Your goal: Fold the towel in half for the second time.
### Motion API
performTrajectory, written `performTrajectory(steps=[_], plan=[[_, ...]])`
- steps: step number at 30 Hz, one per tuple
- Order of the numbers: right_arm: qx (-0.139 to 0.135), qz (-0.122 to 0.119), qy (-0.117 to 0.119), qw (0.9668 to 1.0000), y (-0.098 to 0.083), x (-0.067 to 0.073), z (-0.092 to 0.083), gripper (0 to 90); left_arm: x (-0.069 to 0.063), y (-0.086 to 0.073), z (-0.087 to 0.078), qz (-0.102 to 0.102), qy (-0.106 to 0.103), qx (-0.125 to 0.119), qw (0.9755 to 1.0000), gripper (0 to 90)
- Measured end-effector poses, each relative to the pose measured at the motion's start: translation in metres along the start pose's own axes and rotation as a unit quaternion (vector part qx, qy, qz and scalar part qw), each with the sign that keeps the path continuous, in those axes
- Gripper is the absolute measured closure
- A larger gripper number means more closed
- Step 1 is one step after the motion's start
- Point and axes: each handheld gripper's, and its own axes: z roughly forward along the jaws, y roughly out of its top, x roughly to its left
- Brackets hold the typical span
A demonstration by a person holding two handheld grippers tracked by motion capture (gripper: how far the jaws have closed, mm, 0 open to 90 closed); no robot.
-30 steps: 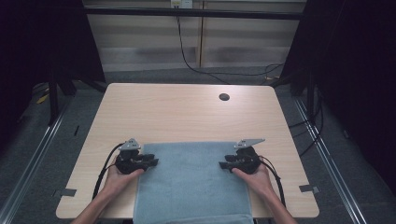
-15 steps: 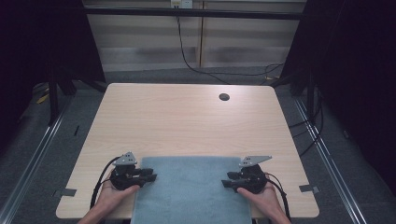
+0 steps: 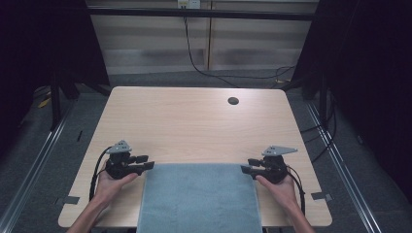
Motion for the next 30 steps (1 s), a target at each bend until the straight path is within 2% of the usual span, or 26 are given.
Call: performTrajectory(steps=[1,3,7,8,9,12,15,20,22,23,27,30], plan=[[0.003,0.004,0.001,1.0000,0.001,-0.002,0.002,49.8,0.002,0.001,0.003,-0.004,-0.006,0.004,1.0000,53.5],[0.009,0.005,0.004,0.9999,0.005,-0.008,0.007,47.6,0.002,-0.001,0.007,0.007,0.001,0.010,0.9999,51.2],[0.014,0.011,0.010,0.9998,0.006,-0.017,0.016,45.7,0.005,-0.005,0.017,0.006,0.001,0.024,0.9997,46.1],[0.014,0.012,0.001,0.9998,0.005,-0.017,0.017,44.5,0.005,-0.006,0.018,0.007,0.005,0.027,0.9996,46.1],[0.018,0.012,0.004,0.9998,0.004,-0.019,0.018,44.7,0.004,-0.007,0.021,0.010,0.003,0.030,0.9995,45.9],[0.026,0.022,0.013,0.9994,0.001,-0.024,0.019,44.4,0.002,-0.010,0.024,0.017,0.007,0.033,0.9993,47.5],[0.030,0.015,0.008,0.9994,0.001,-0.022,0.019,44.8,0.001,-0.011,0.024,0.019,0.006,0.033,0.9993,47.9],[0.038,0.016,0.021,0.9989,-0.002,-0.021,0.021,48.1,0.000,-0.014,0.022,0.022,-0.018,0.031,0.9991,57.4],[0.036,0.023,0.027,0.9987,-0.003,-0.023,0.022,51.6,-0.002,-0.016,0.021,0.026,-0.017,0.032,0.9990,58.6],[0.037,0.022,0.035,0.9985,-0.004,-0.023,0.023,56.2,-0.003,-0.016,0.021,0.026,-0.020,0.033,0.9989,59.7],[0.042,0.016,0.039,0.9982,-0.004,-0.019,0.023,71.2,-0.006,-0.019,0.020,0.025,-0.027,0.033,0.9988,72.5],[0.045,0.013,0.047,0.9978,-0.004,-0.016,0.022,77.8,-0.007,-0.019,0.018,0.028,-0.033,0.039,0.9983,76.6]])
